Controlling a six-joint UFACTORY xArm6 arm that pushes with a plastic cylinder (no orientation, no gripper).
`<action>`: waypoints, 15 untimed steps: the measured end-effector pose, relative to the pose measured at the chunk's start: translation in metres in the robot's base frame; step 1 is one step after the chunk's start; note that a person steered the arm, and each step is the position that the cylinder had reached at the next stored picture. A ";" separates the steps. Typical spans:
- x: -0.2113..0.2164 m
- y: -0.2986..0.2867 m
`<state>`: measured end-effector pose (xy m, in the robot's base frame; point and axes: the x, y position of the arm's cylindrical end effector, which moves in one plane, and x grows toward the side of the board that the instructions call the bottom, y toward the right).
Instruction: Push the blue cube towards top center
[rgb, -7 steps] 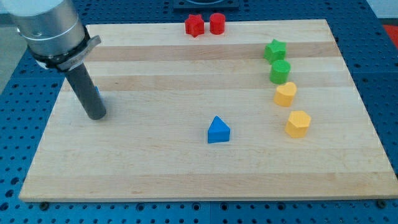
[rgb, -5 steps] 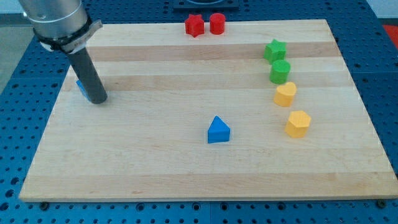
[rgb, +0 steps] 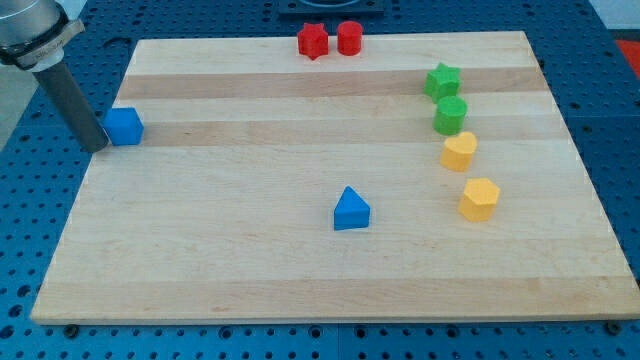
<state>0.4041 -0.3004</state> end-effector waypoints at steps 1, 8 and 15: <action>-0.002 0.001; -0.061 0.063; -0.132 0.128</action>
<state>0.2717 -0.1722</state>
